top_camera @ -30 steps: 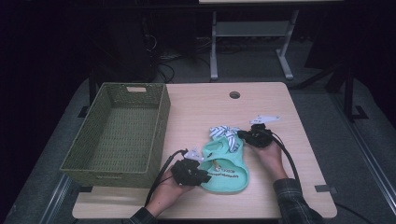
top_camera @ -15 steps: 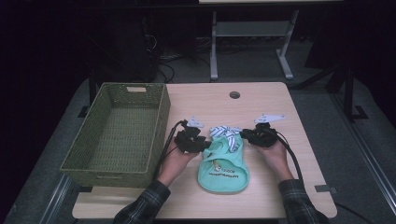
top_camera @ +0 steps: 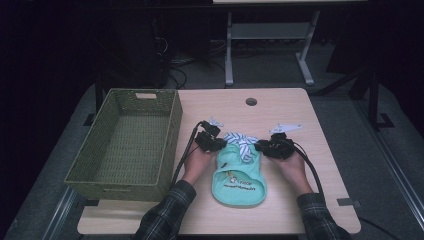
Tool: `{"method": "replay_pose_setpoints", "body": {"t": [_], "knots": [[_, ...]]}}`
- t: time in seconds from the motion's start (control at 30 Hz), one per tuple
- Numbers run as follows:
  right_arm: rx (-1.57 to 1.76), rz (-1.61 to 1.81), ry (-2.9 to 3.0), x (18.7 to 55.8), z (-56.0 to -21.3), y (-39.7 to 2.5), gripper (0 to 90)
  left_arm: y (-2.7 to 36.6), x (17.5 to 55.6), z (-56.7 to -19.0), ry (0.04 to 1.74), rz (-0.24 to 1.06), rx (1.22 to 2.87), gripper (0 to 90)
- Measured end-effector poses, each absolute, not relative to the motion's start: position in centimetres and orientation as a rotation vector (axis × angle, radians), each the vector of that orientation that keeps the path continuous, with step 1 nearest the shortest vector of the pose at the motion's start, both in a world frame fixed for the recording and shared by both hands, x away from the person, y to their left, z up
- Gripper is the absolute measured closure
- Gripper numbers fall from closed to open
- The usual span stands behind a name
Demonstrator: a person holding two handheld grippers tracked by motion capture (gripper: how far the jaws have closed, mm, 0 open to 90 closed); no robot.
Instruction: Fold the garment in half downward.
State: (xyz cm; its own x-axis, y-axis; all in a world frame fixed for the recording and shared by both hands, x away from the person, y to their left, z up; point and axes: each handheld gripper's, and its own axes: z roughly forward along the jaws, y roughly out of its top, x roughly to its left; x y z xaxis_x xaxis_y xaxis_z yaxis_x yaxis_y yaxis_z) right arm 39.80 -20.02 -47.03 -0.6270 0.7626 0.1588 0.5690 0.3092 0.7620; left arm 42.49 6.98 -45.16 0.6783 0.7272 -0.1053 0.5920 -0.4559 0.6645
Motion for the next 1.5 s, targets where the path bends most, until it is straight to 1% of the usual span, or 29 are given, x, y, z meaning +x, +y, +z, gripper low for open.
{"method": "replay_pose_setpoints", "body": {"t": [0.23, 0.3, 0.33, 0.37, 0.43, 0.5, 0.77, 0.9, 1.0, 1.03, 1.07, 1.1, 1.13, 1.17, 1.23, 1.3, 1.37, 1.5], "knots": [[1.224, 1.218, 2.334, 40.0, -47.2, -20.0, 66.7, 7.9, 43.2, -45.9, 1.036, 0.231, 2.18, 80.4], [1.221, 1.239, 2.315, 40.3, -47.2, -20.1, 67.2, 8.1, 43.4, -45.8, 1.035, 0.233, 2.164, 73.4], [1.237, 1.254, 2.304, 40.4, -47.1, -20.1, 67.6, 8.1, 43.4, -45.7, 1.038, 0.237, 2.161, 73.4], [1.236, 1.239, 2.332, 41.0, -46.8, -19.8, 66.5, 8.3, 43.7, -45.6, 1.037, 0.235, 2.156, 66.9], [1.211, 1.239, 2.32, 41.3, -46.7, -19.4, 66.5, 8.4, 44.0, -45.7, 1.034, 0.23, 2.153, 62.9], [1.243, 1.233, 2.347, 42.0, -46.7, -19.2, 63.8, 8.5, 44.3, -45.7, 1.038, 0.221, 2.13, 59.9], [1.247, 1.271, 2.332, 43.0, -47.4, -19.0, 61.0, 8.5, 44.9, -46.4, 1.016, 0.193, 2.13, 58.7], [1.25, 1.271, 2.347, 43.1, -47.8, -18.9, 60.6, 8.3, 45.2, -46.5, 1.002, 0.193, 2.148, 59.8], [1.244, 1.254, 2.355, 43.2, -48.0, -18.9, 61.3, 8.1, 45.4, -46.6, 0.994, 0.189, 2.159, 62.3], [1.246, 1.249, 2.36, 43.3, -48.1, -18.8, 62.7, 8.0, 45.4, -46.6, 0.986, 0.188, 2.167, 64.1], [1.233, 1.235, 2.364, 43.3, -48.1, -18.7, 66.5, 7.9, 45.4, -46.7, 0.984, 0.184, 2.167, 69.2], [1.233, 1.235, 2.364, 43.3, -48.1, -18.7, 66.5, 7.9, 45.4, -46.7, 0.976, 0.187, 2.177, 69.2], [1.229, 1.223, 2.372, 43.2, -48.1, -18.5, 71.2, 7.8, 45.4, -46.7, 0.971, 0.191, 2.178, 73.9], [1.229, 1.223, 2.372, 43.2, -48.1, -18.5, 71.2, 7.7, 45.4, -46.7, 0.963, 0.197, 2.185, 73.9], [1.217, 1.208, 2.381, 43.1, -48.1, -18.5, 77.9, 7.6, 45.4, -46.7, 0.964, 0.195, 2.187, 79.9], [1.213, 1.2, 2.382, 43.1, -48.1, -18.5, 81.9, 7.6, 45.4, -46.7, 0.962, 0.193, 2.189, 82.6], [1.208, 1.197, 2.38, 43.1, -48.1, -18.4, 83.6, 7.6, 45.3, -46.6, 0.961, 0.189, 2.186, 83.6], [1.19, 1.185, 2.381, 43.1, -48.0, -18.4, 84.5, 7.9, 45.2, -46.1, 0.96, 0.188, 2.17, 84.3]]}}
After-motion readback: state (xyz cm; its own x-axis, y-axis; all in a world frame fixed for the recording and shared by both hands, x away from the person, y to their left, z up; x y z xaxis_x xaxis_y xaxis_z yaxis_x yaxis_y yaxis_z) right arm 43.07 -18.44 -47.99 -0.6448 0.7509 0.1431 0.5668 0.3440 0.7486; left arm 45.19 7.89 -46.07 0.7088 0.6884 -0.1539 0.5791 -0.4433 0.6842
